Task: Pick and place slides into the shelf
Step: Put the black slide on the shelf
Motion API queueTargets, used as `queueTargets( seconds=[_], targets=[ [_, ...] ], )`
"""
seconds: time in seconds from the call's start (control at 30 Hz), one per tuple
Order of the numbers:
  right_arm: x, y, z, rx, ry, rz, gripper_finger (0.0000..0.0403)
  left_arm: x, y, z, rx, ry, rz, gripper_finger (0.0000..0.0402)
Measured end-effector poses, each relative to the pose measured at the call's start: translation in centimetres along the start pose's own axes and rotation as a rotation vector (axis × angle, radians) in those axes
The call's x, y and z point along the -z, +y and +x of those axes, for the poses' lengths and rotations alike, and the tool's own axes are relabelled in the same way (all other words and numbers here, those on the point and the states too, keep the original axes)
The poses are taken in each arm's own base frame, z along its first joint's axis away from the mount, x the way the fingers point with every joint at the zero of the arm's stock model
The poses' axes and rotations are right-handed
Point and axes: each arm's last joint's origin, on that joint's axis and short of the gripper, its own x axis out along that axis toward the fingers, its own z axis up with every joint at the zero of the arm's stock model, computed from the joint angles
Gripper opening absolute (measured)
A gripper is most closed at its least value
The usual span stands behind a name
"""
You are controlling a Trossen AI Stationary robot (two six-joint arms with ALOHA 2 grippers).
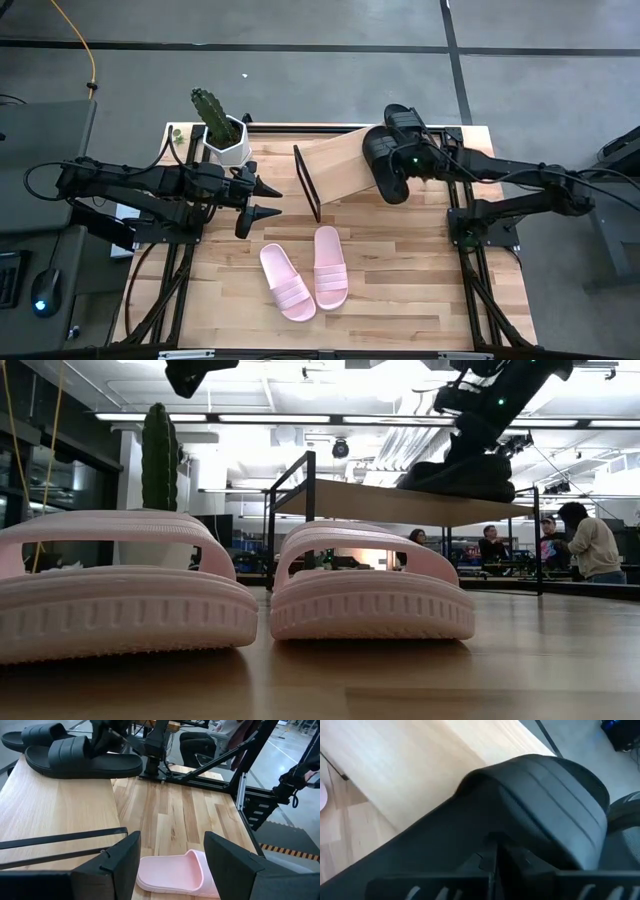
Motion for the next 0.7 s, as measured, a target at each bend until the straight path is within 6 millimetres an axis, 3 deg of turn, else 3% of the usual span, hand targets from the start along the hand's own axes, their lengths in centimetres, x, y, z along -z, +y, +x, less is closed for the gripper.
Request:
queueTargets(
  seconds=[0.7],
  targets=[
    [-0.2,-2.5,0.6,0.055,-0.038,0.068,0.0,0.0,0.0,0.0,0.0,0.0,0.0,0.0207]
  ],
)
